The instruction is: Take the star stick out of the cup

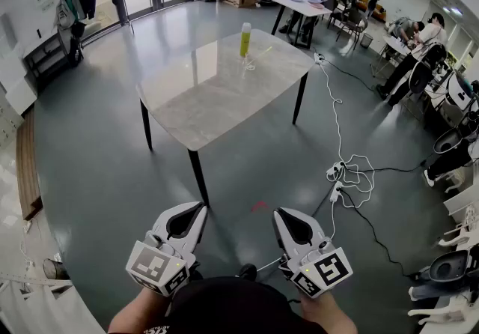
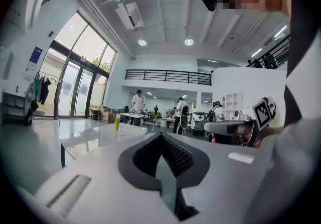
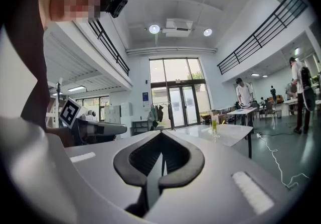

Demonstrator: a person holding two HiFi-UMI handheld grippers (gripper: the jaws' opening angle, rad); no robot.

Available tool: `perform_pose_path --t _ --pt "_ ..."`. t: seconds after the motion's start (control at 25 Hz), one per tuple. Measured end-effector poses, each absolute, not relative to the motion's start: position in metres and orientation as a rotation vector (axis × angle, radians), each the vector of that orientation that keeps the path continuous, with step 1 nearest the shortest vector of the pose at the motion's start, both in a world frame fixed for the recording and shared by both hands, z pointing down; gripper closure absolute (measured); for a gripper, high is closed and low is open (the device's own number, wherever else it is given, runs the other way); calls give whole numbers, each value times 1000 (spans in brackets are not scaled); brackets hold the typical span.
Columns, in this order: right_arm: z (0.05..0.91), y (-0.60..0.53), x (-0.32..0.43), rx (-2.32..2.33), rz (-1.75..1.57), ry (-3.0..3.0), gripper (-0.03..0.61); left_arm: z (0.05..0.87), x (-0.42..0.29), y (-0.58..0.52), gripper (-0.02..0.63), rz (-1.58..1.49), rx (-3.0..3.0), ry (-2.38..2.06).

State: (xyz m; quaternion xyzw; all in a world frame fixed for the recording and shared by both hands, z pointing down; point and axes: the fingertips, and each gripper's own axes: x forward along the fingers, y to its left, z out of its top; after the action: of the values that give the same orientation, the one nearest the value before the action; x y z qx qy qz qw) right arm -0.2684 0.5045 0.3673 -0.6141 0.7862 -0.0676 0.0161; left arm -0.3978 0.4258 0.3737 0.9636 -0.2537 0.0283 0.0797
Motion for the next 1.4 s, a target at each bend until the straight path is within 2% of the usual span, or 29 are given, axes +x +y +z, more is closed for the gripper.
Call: perform_pose_path --t 0.96,1.4 --pt "378 506 -168 -1809 -289 2467 563 377 -289 433 615 136 2924 -836" --pt "389 421 -107 -1847 -339 2442 563 392 -235 334 615 142 2913 -811"
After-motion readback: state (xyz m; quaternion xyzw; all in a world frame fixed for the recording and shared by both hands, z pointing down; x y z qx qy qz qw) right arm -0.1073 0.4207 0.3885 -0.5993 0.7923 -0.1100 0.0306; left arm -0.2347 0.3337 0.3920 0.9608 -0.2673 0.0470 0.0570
